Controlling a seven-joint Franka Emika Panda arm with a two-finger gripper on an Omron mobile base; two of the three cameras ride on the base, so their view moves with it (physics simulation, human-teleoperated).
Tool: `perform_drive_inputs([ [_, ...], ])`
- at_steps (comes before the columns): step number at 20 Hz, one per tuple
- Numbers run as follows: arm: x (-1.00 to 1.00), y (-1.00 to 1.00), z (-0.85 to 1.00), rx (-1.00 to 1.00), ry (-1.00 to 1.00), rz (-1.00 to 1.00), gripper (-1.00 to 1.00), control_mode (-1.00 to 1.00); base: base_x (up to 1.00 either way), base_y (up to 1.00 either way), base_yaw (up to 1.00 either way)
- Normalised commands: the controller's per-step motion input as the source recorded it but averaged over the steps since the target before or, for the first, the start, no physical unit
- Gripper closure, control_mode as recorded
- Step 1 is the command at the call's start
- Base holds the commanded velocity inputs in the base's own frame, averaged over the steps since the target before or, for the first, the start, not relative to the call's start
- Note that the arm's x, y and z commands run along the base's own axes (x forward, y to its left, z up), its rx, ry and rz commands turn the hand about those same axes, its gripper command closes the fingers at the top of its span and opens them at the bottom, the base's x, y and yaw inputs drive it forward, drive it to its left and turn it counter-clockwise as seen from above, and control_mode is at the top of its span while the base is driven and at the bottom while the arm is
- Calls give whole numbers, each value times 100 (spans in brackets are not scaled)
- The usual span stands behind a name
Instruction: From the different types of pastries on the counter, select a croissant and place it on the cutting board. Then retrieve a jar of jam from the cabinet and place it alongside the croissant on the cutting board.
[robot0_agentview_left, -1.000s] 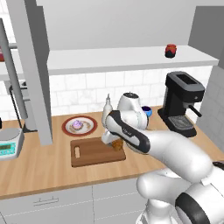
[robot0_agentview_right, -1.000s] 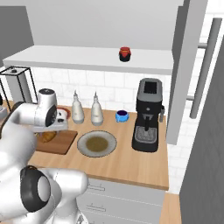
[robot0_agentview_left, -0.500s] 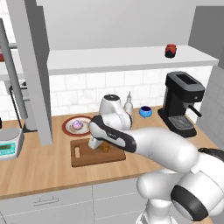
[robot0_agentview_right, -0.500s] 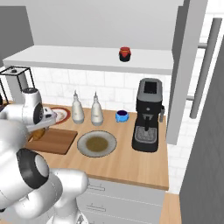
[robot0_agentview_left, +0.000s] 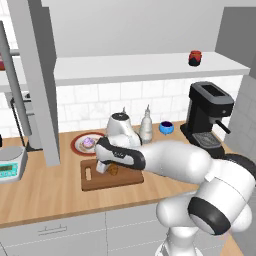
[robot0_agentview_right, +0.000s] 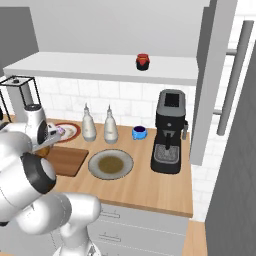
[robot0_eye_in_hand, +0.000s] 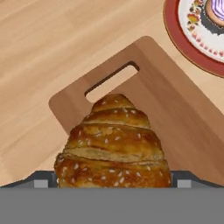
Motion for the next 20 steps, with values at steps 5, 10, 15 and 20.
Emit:
perform_drive_inputs([
  [5, 14, 25, -29, 0, 0, 13, 100, -100, 0, 0, 0],
  [10, 9, 16, -28, 0, 0, 13, 100, -100, 0, 0, 0],
  [15, 11, 9, -26, 0, -3, 11, 100, -100, 0, 0, 0],
  [20, 22, 11, -19, 0, -2, 11, 100, -100, 0, 0, 0],
])
